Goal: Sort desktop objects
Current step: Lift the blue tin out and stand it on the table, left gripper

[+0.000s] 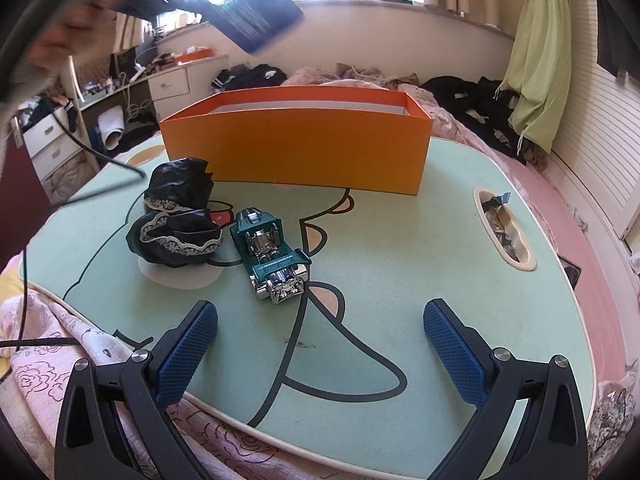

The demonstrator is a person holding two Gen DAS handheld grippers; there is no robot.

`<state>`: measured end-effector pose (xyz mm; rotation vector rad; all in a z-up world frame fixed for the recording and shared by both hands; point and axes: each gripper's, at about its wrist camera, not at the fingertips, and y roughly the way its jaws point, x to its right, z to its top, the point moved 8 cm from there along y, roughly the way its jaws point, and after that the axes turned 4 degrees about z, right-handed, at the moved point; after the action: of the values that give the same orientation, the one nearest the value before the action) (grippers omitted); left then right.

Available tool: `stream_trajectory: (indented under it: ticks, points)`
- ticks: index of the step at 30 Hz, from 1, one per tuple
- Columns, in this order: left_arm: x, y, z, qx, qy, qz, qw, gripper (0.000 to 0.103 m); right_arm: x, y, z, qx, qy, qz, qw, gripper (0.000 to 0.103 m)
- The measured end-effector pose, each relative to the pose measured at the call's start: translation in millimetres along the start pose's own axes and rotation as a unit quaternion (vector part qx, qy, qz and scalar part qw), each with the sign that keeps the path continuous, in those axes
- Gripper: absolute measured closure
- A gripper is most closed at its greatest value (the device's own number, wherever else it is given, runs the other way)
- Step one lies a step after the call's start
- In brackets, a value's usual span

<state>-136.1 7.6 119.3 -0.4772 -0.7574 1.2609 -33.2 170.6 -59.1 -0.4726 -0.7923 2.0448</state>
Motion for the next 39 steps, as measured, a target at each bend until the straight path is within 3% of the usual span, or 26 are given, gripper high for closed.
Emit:
stream_trajectory:
  ticks: [5,9,12,15,20,23,25,27,30,31,33,37,39]
  points:
    - [-20,-17,-49,-0.001,-0.011,0.003,0.9999,0.037,0,0,-1,0.0,0.0,0.0,1.0,0.0]
    - [-26,4,-90,-0.037,-0.044,-0.033,0.9978,0.037,1,0,0,-0.001,0.0,0.0,1.0,0.0]
    - [-21,30,-105,-0.058,-0.038,-0.025,0.9973,0.037,0,0,0,0.0,0.0,0.0,1.0,0.0]
    - [-18,44,-112,-0.043,-0.02,-0.013,0.9988,0.037,0,0,1,0.0,0.0,0.0,1.0,0.0]
    - [-38,34,-118,-0.031,-0.045,-0.007,0.9985,0.037,0,0,0,0.0,0.0,0.0,1.0,0.0]
    - [-73,-11,-102,0.026,-0.07,0.021,0.997,0.035,0,0,0,0.0,0.0,-0.001,1.0,0.0]
    - [-110,-41,-97,0.054,-0.087,0.073,0.992,0.02,1,0,0,0.0,0.0,0.0,1.0,0.0]
    - [-151,-51,-105,0.044,-0.095,0.142,0.9844,0.019,1,0,-1,0.0,0.0,0.0,1.0,0.0]
    - [-195,-39,-133,-0.014,-0.081,0.221,0.9717,0.019,1,1,1,0.0,0.0,0.0,1.0,0.0]
    - [-205,-36,-137,-0.013,-0.077,0.237,0.9684,0.019,1,0,0,0.0,0.0,0.0,1.0,0.0]
    - [-223,-33,-138,0.018,-0.087,0.24,0.9667,0.018,1,0,2,0.001,-0.001,0.0,1.0,0.0]
    - [-225,-22,-128,0.061,-0.1,0.161,0.98,0.018,1,0,2,0.001,-0.001,0.0,1.0,0.0]
    - [-230,-10,-120,0.051,-0.07,0.192,0.9776,0.018,0,0,1,0.001,0.0,0.0,1.0,0.0]
